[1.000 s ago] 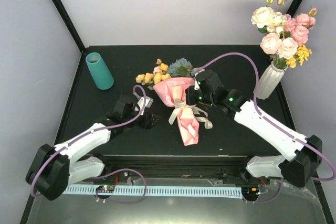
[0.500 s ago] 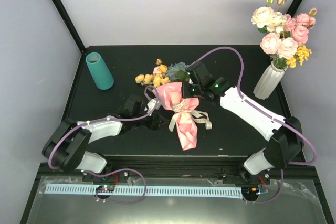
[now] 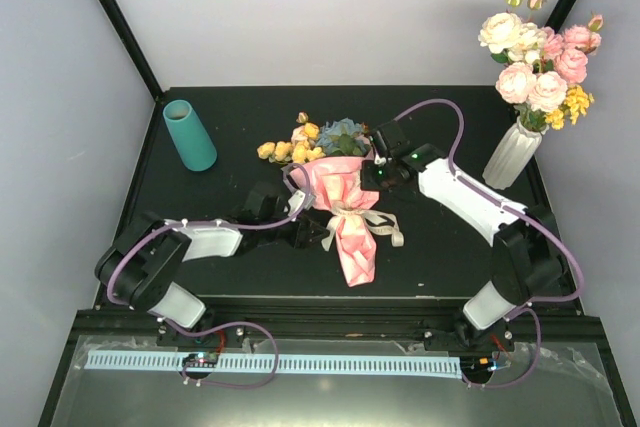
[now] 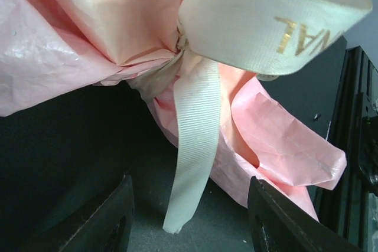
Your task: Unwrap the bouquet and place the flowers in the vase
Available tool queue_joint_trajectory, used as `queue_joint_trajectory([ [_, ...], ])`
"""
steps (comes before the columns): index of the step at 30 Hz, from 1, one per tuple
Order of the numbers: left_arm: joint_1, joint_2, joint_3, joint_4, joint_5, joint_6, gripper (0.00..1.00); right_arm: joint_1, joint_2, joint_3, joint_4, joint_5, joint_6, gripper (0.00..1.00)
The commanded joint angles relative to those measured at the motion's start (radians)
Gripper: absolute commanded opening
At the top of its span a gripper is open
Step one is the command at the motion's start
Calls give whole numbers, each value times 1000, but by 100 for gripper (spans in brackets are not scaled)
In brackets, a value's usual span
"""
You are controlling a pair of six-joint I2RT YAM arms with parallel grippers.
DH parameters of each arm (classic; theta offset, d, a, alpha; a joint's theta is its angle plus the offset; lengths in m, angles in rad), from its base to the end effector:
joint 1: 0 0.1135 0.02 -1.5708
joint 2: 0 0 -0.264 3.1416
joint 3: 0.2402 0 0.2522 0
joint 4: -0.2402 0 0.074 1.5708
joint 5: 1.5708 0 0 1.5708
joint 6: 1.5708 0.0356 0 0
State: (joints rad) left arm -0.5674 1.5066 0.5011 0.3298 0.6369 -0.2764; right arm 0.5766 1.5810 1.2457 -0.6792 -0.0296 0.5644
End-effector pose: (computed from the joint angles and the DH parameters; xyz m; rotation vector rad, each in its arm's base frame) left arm 0.2121 -0.1603 0.1381 0.6996 2.2421 -1.1538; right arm 0.2774 0.1817 0.2605 -0.0274 2.6543 0.4424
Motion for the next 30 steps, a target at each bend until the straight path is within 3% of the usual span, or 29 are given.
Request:
queue_joint_trajectory([
  [1, -8, 29, 37, 55, -8, -18, 55, -20, 25, -25, 10, -57, -14, 2],
  [15, -22, 104, 106, 24, -1, -51, 32, -44, 31, -63, 8, -91, -33, 2],
  [23, -23, 114, 132, -31, 20, -48, 4, -44, 10, -93, 16, -98, -22, 1],
  [28, -23, 76, 128, -53, 5, -76, 2, -44, -13, -106, 27, -98, -36, 2],
  [30, -22, 58, 139, -106, -22, -69, 2, -44, -18, -105, 12, -107, -53, 8],
])
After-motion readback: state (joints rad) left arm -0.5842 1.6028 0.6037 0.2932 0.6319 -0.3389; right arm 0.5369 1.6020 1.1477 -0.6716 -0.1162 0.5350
